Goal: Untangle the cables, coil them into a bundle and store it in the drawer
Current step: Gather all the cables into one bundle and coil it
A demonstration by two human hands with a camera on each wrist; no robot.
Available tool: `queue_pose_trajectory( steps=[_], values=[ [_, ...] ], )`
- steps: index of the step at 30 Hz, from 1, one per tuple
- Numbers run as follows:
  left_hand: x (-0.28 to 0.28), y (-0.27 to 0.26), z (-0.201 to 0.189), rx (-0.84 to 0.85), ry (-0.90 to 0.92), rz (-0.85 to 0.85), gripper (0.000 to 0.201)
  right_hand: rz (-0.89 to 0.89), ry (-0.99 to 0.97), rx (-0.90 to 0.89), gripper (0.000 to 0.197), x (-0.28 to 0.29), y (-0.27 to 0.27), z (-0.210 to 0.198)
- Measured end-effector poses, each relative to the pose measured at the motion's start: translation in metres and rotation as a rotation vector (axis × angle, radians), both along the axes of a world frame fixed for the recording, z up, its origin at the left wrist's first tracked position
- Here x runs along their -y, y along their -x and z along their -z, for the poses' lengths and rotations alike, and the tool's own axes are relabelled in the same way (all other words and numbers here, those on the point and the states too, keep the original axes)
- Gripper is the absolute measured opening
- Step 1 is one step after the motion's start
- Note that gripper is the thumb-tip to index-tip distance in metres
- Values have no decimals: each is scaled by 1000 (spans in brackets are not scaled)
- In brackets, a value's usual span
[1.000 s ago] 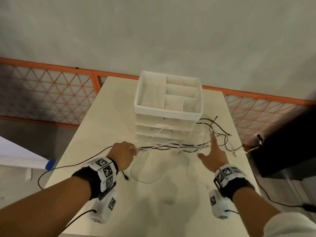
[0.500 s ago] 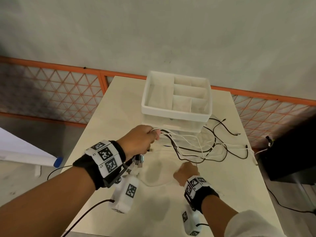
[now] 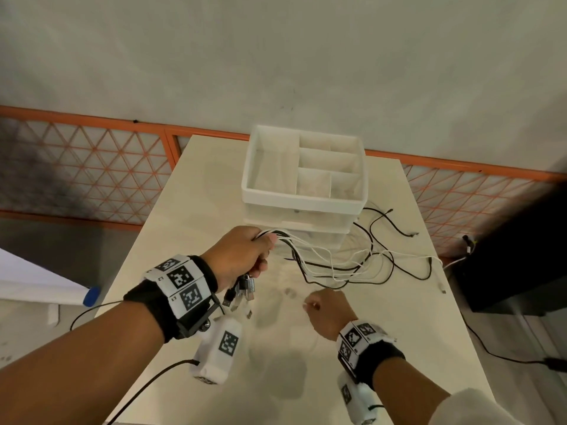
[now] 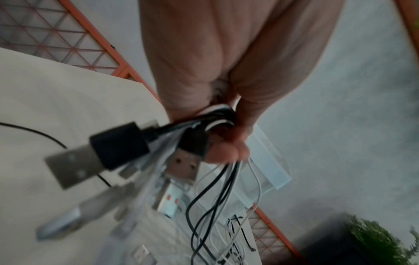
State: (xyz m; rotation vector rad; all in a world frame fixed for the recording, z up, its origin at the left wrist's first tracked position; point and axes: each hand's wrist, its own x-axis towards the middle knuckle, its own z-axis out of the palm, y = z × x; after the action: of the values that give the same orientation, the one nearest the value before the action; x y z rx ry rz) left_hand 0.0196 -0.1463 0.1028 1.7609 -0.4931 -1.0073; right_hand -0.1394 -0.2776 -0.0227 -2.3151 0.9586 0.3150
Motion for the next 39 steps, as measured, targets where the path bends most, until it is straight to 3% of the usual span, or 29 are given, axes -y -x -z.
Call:
queue_pose_trajectory(
  steps=[4,7,10,12,15,17,22,24,26,28,31,34,37,39],
  values=[
    [-5,-11,-4,-99,101,-34,24,-216,-34,216,18,-5,-8,-54],
    [-3,-4,-7,-131,107,64,25,-335,-1,306,12,-17,-20,-95],
    [1,11,-11,133,-30,225,28,-334,41,473,7,-32,-31,-119],
    [3,15,-14,236,-73,239,32,-290,-17,521,5,-34,-33,-130],
    [-1,10,-19,191,-80,254,30,-149,-148,543,7,-18,-24,-139],
    [-8,1,-28,220,-98,216,29,-32,-66,515,15,5,-12,-134],
    [-26,-29,-53,233,17,8,34,322,255,73,36,75,27,-92],
    [-25,-34,-51,299,-8,-23,35,434,292,-12,41,86,36,-82],
    [-22,-34,-44,421,-90,-8,44,491,247,48,44,95,36,-86],
    [-21,-33,-38,512,-152,-26,48,586,224,222,45,106,35,-104],
    [-20,-33,-33,535,-191,-55,49,618,264,555,38,115,32,-143],
    [-19,-33,-30,522,-195,-75,52,557,360,709,29,118,27,-170],
    [-18,-33,-31,478,-169,-100,53,525,383,754,21,121,27,-167],
    [-20,-33,-32,428,-136,-83,51,486,345,668,32,121,30,-152]
  ],
)
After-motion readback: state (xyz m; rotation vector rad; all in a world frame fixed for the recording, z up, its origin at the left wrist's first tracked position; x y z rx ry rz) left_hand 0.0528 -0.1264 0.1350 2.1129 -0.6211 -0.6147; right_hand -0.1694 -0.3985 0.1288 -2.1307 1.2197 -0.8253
